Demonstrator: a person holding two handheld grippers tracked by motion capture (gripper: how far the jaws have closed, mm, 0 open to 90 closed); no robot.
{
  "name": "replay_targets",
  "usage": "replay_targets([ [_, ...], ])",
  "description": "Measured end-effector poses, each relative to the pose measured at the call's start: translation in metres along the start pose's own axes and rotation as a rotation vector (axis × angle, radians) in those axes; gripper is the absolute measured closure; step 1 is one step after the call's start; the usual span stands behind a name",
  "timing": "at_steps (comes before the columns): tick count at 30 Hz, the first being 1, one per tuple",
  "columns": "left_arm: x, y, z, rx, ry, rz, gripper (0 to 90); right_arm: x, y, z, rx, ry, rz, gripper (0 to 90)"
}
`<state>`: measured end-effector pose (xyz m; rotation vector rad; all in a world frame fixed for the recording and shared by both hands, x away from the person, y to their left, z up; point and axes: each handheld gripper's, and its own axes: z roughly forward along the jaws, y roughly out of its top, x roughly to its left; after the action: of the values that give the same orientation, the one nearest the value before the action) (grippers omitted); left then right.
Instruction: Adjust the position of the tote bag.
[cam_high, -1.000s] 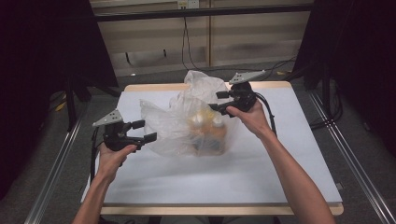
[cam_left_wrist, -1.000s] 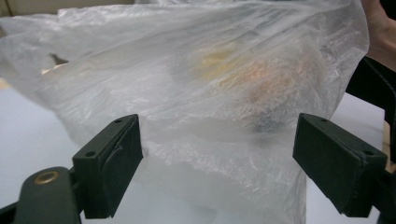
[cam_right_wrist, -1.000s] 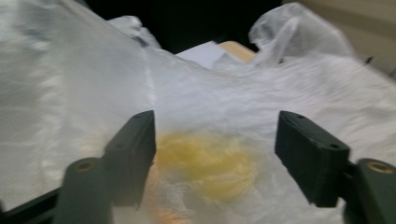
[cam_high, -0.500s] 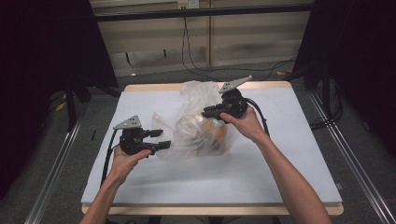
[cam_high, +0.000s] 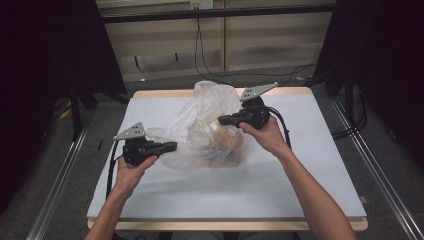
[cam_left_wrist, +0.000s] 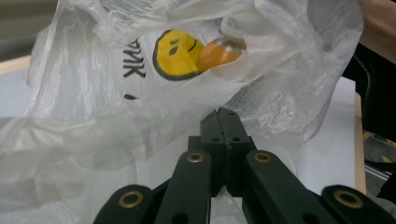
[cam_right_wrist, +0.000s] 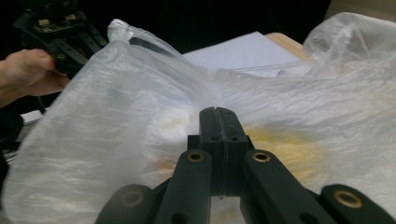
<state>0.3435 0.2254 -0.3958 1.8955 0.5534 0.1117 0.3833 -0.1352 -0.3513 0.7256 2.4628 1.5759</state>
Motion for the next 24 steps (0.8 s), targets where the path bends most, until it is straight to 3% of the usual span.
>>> replay_targets([
  [1, -0.002, 0.002, -0.001, -0.006, -0.003, 0.009, 90.0, 0.0, 0.0, 0.0, 0.0, 0.0, 0.0, 88.1],
  [2, -0.008, 0.007, -0.002, -0.017, -0.007, 0.027, 90.0, 0.005, 0.003, -0.005, -0.016, 0.014, -0.009, 78.4],
  [3, -0.008, 0.007, -0.002, -0.017, -0.007, 0.027, 90.0, 0.005, 0.003, -0.005, -0.016, 0.014, -0.009, 78.4],
  [5, -0.014, 0.012, 0.0, -0.022, -0.013, 0.045, 90.0, 0.014, 0.006, -0.01, -0.028, 0.031, -0.026, 65.1],
  [6, -0.015, 0.012, 0.001, -0.017, -0.02, 0.051, 90.0, 0.017, 0.007, -0.01, -0.024, 0.036, -0.035, 63.5],
  [9, -0.016, 0.011, 0.004, 0.008, -0.022, 0.061, 90.0, 0.024, 0.007, -0.007, 0.003, 0.006, -0.059, 46.3],
  [10, -0.016, 0.011, 0.004, 0.008, -0.022, 0.061, 90.0, 0.024, 0.007, -0.007, 0.003, 0.006, -0.059, 46.3],
  [13, -0.014, 0.009, 0.008, 0.025, -0.026, 0.062, 90.0, 0.025, 0.002, 0.004, 0.026, -0.023, -0.066, 33.4],
  [17, -0.011, 0.007, 0.007, 0.034, -0.019, 0.053, 90.0, 0.02, 0.005, 0.017, 0.043, -0.056, -0.063, 31.4],
  [21, -0.008, 0.004, 0.003, 0.022, -0.008, 0.038, 90.0, 0.015, 0.002, 0.027, 0.081, -0.057, -0.038, 32.7],
  [24, -0.006, 0.003, 0.002, 0.018, -0.009, 0.034, 90.0, 0.015, 0.002, 0.029, 0.102, -0.055, -0.044, 34.6],
])
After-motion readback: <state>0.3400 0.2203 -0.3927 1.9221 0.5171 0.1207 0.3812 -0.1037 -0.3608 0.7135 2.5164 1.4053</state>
